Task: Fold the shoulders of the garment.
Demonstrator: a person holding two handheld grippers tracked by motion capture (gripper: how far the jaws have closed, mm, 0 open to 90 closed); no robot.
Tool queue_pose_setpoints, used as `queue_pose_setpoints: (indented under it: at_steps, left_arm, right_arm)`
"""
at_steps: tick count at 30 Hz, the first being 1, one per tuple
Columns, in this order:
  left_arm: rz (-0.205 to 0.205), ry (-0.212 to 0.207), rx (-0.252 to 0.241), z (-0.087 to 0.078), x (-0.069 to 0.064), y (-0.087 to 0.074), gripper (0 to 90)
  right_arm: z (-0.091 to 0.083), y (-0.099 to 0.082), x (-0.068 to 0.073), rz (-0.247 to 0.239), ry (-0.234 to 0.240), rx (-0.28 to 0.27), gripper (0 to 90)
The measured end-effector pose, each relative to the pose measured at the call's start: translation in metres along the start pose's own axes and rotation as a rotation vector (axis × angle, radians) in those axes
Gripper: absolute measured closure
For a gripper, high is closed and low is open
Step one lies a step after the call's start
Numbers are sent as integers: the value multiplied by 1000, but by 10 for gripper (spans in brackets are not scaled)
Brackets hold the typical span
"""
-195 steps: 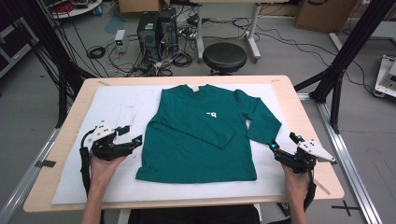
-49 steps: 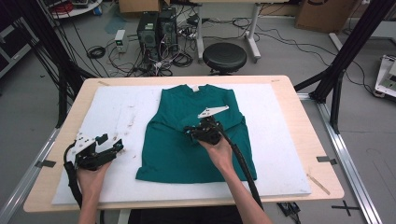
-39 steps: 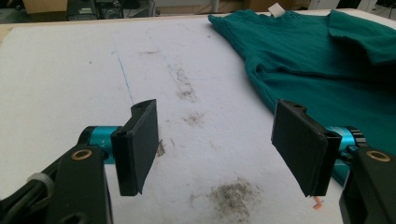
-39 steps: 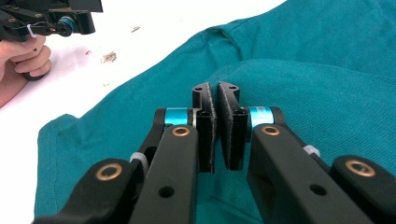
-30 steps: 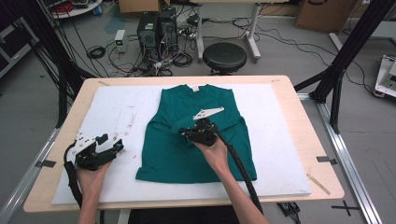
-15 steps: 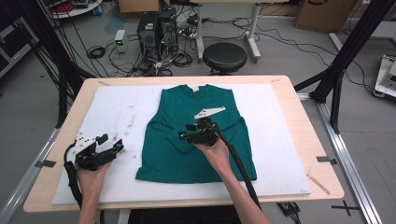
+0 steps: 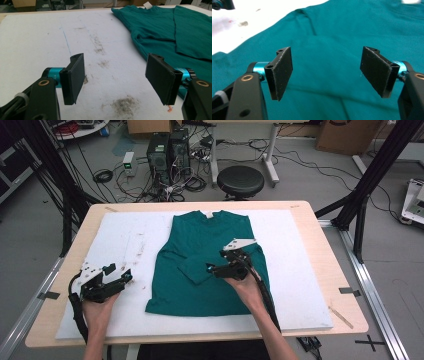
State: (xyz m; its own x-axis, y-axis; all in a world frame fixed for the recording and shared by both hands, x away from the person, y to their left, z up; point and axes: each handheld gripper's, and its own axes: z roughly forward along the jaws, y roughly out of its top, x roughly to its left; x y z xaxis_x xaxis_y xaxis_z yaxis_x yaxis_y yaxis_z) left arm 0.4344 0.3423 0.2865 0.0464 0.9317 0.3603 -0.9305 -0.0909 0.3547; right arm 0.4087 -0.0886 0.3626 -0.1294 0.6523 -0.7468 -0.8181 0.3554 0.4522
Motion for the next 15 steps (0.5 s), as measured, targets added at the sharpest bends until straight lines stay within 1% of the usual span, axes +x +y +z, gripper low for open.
queue_pose_setpoints:
  at_steps: [3, 5, 8, 10, 15]
  left_arm:
    - [2, -2, 6, 0, 0, 0, 321]
    - [1, -3, 4, 0, 0, 0, 321]
    - [-4, 2, 6, 1, 0, 0, 321]
    - [-7, 4, 6, 1, 0, 0, 321]
    - [-12, 12, 9, 1, 0, 0, 321]
  right_arm:
    - [-14, -9, -8, 10, -33, -16, 265]
    - [-24, -16, -15, 20, -41, -29, 265]
    - [-33, -25, -23, 29, -68, -40, 265]
    - [-40, -31, -30, 56, -72, -58, 266]
    - [-59, -46, -43, 83, -115, -99, 268]
